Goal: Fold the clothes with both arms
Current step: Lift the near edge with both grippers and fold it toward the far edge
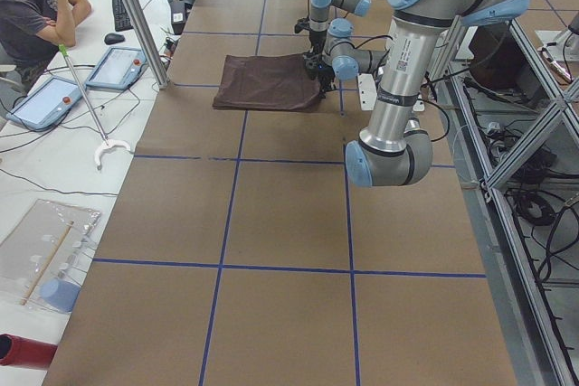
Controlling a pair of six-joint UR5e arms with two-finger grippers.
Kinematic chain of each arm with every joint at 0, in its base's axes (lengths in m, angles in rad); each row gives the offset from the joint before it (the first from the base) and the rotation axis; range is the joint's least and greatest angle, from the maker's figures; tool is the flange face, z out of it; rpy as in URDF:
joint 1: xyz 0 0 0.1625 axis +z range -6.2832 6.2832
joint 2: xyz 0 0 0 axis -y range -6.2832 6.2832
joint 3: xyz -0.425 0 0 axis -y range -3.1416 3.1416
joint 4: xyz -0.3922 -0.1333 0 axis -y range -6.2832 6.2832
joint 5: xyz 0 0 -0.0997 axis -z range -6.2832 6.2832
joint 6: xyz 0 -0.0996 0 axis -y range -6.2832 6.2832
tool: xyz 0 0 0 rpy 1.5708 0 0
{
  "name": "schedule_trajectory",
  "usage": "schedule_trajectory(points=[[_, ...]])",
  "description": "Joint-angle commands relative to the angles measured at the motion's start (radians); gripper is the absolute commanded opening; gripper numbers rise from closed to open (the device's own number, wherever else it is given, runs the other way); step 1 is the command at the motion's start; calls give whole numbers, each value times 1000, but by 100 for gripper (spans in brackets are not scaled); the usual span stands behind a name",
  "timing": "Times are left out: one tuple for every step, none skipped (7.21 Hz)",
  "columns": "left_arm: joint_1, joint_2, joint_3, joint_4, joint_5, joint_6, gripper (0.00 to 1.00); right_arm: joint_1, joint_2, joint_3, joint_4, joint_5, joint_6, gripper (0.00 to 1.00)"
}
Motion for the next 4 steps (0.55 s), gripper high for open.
schedule_trajectory(points=[[14,1,-112,87,-5,0,0,-8,-7,68,0,0,6,0],[50,1,-175,126,-29,-9,0,-20,-12,111,0,12,2,0],[98,4,-220,166,-29,-15,0,-33,-35,171,0,33,2,0],[132,30,-275,218,-31,-20,0,-48,-76,243,0,64,0,0]])
